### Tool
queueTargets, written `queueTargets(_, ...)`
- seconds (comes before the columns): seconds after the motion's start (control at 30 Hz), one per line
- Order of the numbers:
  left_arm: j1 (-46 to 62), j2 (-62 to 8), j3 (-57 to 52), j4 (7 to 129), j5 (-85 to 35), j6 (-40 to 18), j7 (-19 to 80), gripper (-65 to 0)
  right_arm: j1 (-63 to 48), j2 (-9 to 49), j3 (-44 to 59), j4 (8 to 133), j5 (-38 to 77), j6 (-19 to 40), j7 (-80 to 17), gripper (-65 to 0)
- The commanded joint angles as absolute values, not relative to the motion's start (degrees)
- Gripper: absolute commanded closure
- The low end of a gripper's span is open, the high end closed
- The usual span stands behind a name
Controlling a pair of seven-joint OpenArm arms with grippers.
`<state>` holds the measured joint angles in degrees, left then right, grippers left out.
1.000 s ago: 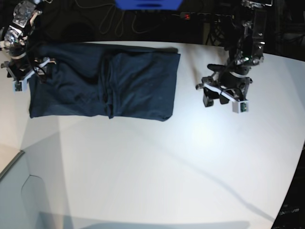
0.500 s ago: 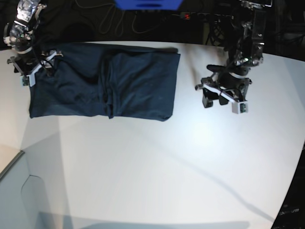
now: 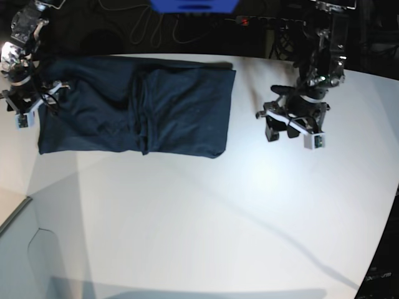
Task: Layout the t-shirt on the table in an organized manner, then fold the t-shirt properly
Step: 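Pinch the strip's end with the right gripper and adjust it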
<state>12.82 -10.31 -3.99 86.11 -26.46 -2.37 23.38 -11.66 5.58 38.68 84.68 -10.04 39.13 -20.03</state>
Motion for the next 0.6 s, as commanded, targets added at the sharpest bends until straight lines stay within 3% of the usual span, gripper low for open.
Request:
queueTargets(0.0, 12.4, -10.5, -4.1, 87.0, -26.9, -2.7, 22.2, -32.6, -11.6, 6.3, 39.0, 84.4, -9.6, 40.0, -19.5, -39.9)
queueTargets(0.57, 12.4, -10.5, -4.1, 87.0, -26.8, -2.7, 22.2, -32.6, -5.9, 11.0, 38.9, 68.2, -9.6, 40.0, -19.3, -40.0)
